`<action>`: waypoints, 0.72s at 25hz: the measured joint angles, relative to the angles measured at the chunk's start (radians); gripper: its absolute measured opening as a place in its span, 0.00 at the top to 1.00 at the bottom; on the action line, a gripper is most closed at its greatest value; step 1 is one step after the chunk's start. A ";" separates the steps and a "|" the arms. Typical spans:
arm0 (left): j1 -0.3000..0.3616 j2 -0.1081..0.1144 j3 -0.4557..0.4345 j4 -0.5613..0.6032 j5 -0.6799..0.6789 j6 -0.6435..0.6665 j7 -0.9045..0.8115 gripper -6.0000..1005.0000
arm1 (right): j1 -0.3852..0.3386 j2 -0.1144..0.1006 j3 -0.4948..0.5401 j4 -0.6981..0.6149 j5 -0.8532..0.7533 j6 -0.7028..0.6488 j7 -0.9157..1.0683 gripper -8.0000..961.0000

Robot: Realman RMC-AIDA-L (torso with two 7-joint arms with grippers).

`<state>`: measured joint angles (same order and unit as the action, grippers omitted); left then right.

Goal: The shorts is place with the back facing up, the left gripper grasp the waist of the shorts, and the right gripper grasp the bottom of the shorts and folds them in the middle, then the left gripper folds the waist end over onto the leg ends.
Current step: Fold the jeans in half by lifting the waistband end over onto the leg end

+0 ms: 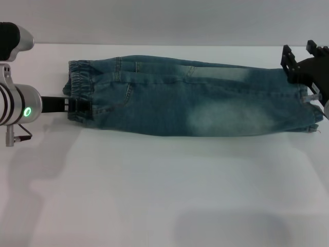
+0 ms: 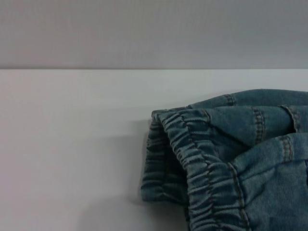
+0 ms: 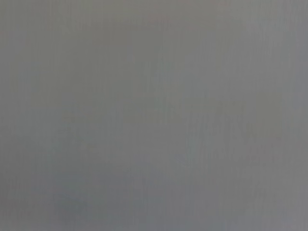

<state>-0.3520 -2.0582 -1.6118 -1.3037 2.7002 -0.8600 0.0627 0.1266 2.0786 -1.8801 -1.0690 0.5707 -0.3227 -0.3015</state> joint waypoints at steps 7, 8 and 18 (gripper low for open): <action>-0.009 0.000 -0.001 0.034 0.000 0.029 0.006 0.18 | -0.004 0.002 -0.004 -0.004 0.000 0.005 0.001 0.50; -0.009 0.000 -0.001 0.034 0.000 0.029 0.006 0.18 | -0.004 0.002 -0.004 -0.005 0.000 0.005 0.001 0.50; -0.055 0.000 0.000 0.115 -0.007 0.028 0.006 0.20 | -0.005 0.001 -0.004 -0.006 0.000 0.008 0.001 0.50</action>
<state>-0.4073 -2.0587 -1.6120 -1.1887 2.6932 -0.8316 0.0691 0.1212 2.0800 -1.8839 -1.0753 0.5707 -0.3150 -0.3006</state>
